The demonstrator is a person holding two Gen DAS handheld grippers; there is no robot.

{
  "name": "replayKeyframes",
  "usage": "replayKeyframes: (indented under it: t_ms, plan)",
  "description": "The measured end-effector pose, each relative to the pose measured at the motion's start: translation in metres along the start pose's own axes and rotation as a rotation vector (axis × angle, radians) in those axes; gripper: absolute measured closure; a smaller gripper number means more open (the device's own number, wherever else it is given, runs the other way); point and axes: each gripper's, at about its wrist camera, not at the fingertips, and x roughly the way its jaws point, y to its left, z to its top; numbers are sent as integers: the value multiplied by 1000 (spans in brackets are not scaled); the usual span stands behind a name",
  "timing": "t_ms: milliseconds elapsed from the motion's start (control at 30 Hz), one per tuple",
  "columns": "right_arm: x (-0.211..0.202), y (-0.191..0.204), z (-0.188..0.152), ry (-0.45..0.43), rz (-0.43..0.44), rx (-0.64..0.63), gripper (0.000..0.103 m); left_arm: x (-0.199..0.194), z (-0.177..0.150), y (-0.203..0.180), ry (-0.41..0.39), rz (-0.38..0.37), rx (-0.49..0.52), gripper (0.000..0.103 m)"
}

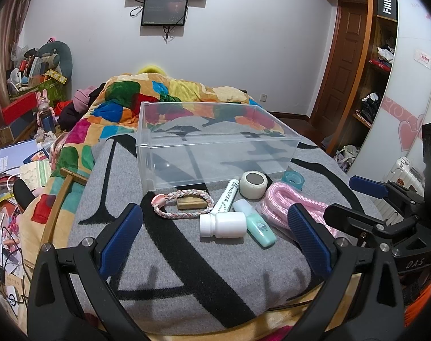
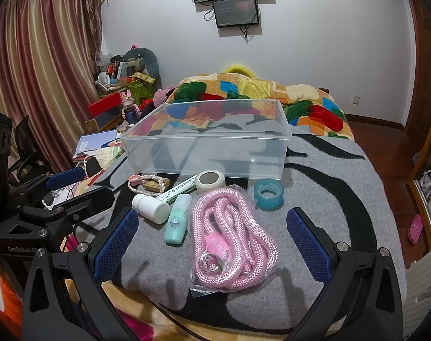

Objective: Organize objects

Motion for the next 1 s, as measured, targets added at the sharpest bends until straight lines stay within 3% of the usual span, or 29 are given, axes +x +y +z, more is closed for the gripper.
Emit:
replayKeyframes:
  t_ms: [1000]
  plan:
    - [0, 1, 0, 6, 9, 4, 0, 1, -1, -1, -4, -8, 0, 0]
